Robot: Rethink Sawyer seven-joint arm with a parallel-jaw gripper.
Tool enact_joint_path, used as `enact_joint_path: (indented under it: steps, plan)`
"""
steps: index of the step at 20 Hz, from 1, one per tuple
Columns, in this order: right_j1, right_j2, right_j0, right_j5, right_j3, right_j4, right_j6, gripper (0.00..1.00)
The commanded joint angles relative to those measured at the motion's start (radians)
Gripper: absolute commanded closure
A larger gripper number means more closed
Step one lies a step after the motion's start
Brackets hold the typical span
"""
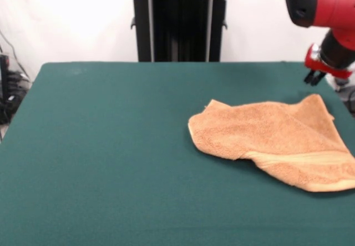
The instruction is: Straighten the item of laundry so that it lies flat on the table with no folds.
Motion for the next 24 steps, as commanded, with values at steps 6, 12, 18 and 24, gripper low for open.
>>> enact_joint_path:
  steps: [6,12,18,24]
  plan:
    - [0.099,0.035,0.015,0.155,-0.197,0.001,0.271,1.0]
    - [0.16,0.043,-0.029,0.225,-0.304,-0.013,0.236,1.0]
    - [0.174,0.036,-0.054,0.267,-0.346,-0.021,0.216,1.0]
    - [0.186,0.038,-0.103,0.281,-0.363,-0.032,0.161,1.0]
